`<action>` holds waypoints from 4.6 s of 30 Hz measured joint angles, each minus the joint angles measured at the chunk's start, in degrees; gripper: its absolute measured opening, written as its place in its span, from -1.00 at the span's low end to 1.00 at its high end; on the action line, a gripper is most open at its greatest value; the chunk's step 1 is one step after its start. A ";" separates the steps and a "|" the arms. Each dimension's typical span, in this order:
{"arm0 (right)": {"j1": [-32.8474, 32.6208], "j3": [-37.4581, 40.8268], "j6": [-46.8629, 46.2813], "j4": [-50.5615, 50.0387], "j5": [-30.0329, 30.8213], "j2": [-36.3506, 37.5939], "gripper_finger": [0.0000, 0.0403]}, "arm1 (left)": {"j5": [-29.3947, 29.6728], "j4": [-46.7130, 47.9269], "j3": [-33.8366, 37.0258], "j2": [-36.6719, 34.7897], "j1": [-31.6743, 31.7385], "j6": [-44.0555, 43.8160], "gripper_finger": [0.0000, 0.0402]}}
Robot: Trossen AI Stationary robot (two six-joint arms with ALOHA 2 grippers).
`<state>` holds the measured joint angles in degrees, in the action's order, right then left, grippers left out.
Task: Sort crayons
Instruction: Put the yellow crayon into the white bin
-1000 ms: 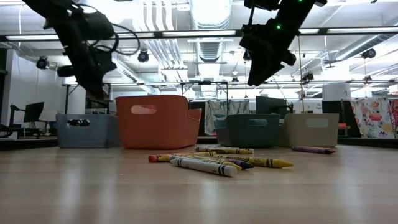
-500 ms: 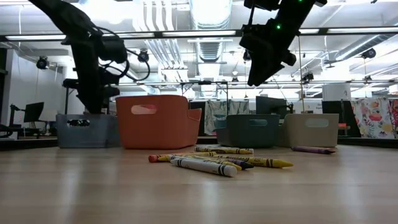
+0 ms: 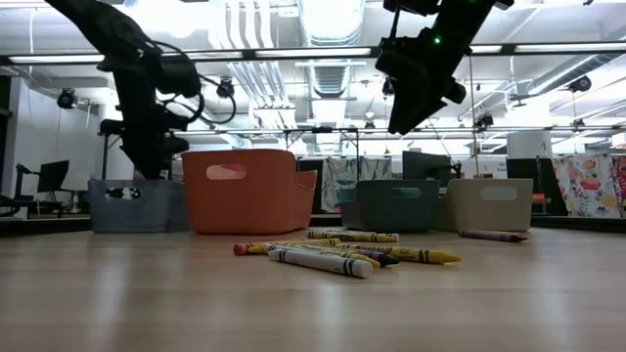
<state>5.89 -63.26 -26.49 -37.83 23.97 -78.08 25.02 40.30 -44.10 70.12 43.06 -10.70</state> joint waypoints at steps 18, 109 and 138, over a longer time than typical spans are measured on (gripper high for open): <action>-2.38 -0.07 -12.54 -0.06 -12.82 0.00 -0.31 | -0.04 -15.29 0.00 -16.38 -18.43 5.50 -0.72; -4.00 -11.38 -26.25 -15.95 -27.83 -5.53 -0.94 | -5.01 -37.00 0.00 -19.91 -25.72 28.23 -0.72; 39.43 -14.69 4.56 -34.71 -18.98 -12.98 -0.94 | -4.57 -35.63 0.00 -21.48 -25.72 28.99 -0.72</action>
<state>45.32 -77.95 -21.93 -72.54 4.98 -91.06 20.45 4.67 -44.10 48.64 17.34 18.29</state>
